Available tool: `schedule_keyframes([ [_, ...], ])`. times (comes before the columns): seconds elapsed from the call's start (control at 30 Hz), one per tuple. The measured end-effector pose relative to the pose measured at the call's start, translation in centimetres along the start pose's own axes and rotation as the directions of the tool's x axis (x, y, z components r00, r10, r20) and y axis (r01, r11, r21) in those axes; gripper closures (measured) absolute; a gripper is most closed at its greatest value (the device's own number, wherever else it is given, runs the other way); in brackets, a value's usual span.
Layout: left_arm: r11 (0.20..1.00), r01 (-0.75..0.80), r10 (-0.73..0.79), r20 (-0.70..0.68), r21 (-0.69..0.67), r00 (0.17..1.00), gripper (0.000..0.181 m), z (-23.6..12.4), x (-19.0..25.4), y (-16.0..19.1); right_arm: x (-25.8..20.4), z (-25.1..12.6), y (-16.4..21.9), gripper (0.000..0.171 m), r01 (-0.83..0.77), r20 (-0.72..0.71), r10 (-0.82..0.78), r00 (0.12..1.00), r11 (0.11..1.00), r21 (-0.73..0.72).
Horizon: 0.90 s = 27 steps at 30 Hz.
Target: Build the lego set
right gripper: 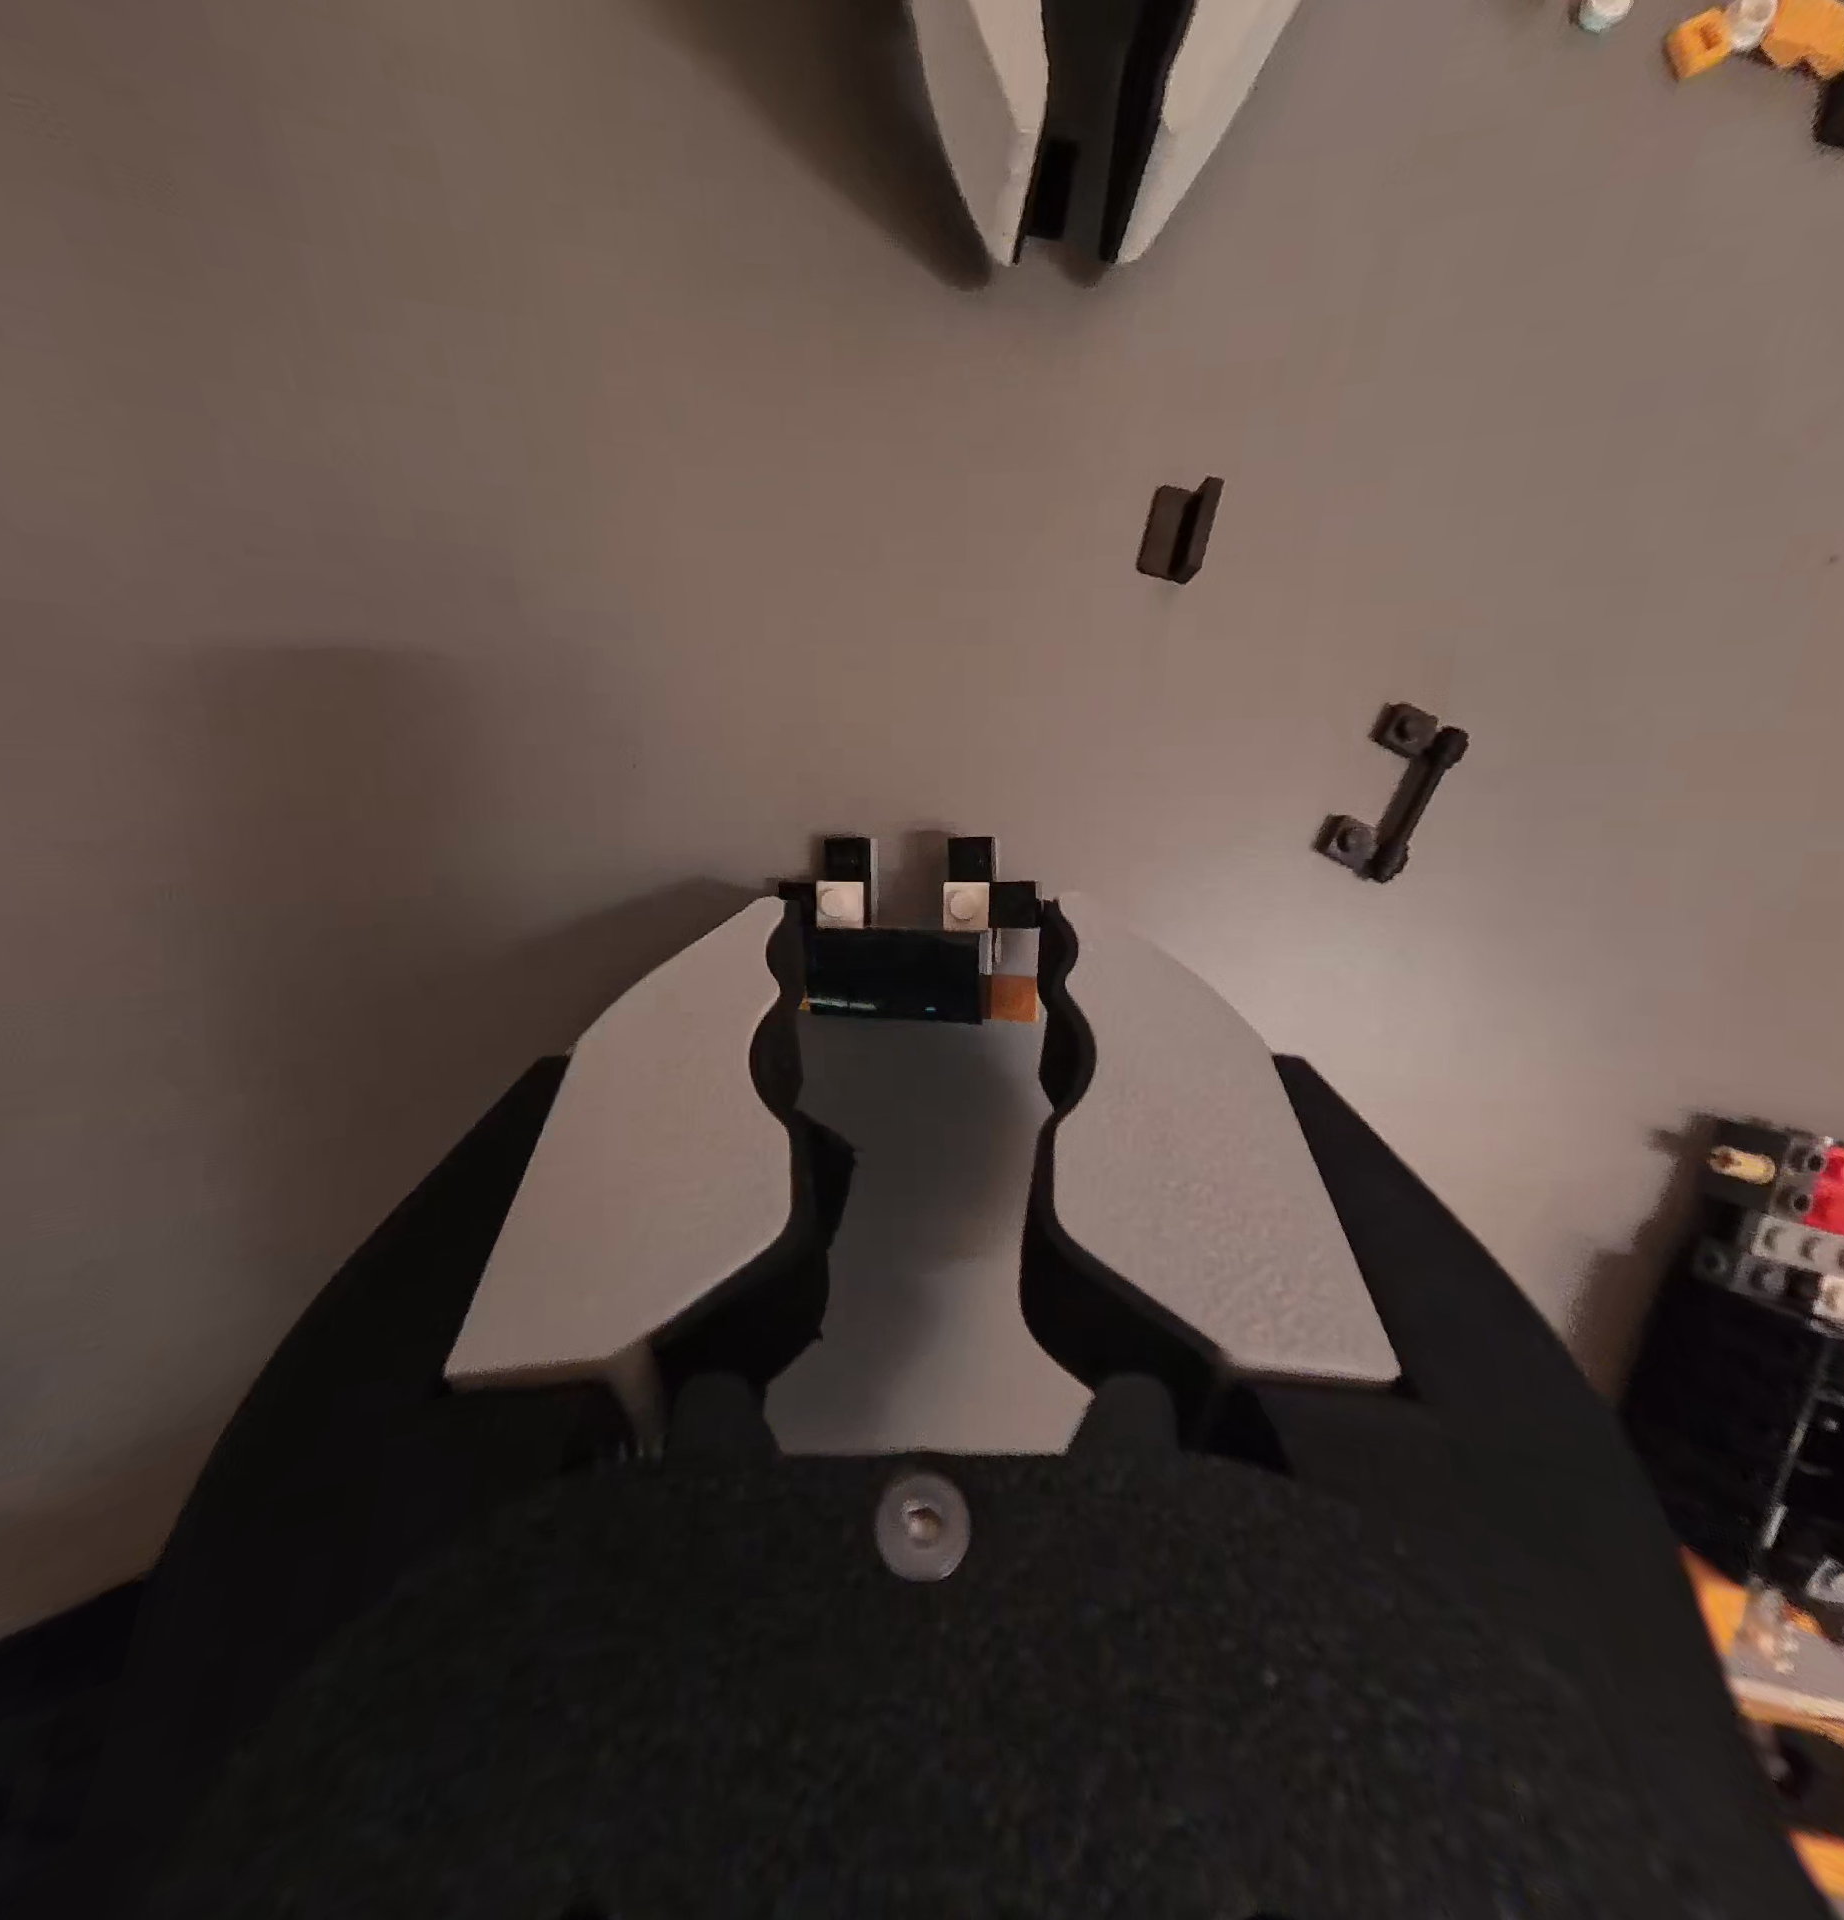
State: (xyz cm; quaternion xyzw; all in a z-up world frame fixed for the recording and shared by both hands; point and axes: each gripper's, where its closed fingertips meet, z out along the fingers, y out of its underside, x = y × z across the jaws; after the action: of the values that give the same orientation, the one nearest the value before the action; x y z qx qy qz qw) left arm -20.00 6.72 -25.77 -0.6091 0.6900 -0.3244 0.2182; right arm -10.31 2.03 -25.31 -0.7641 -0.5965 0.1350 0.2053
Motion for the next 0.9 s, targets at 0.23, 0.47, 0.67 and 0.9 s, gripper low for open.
schedule_keyframes([
  [0.23,1.0,-0.004,0.004,0.008,0.021,1.0,0.167,-0.2,-0.1,-0.4,0.3,0.1,-1.1,0.128,-0.12,-0.116,0.12,0.986,0.993,0.009],
  [0.47,0.999,-0.011,0.01,0.028,0.037,1.0,0.165,-0.8,-0.5,-0.8,0.7,-0.3,-1.6,0.124,-0.128,-0.122,0.139,0.983,0.987,0.099],
  [0.67,0.999,-0.025,0.022,0.067,0.046,0.998,0.163,-2.6,-1.3,-1.1,3.1,-3.7,-2.7,0.125,-0.179,-0.196,0.262,0.945,0.915,0.362],
  [0.9,0.991,-0.091,0.092,0.007,-0.101,0.996,0.165,-3.0,0.0,0.5,5.5,-4.0,-2.8,0.133,-0.172,-0.203,0.356,0.912,0.781,0.6],
])
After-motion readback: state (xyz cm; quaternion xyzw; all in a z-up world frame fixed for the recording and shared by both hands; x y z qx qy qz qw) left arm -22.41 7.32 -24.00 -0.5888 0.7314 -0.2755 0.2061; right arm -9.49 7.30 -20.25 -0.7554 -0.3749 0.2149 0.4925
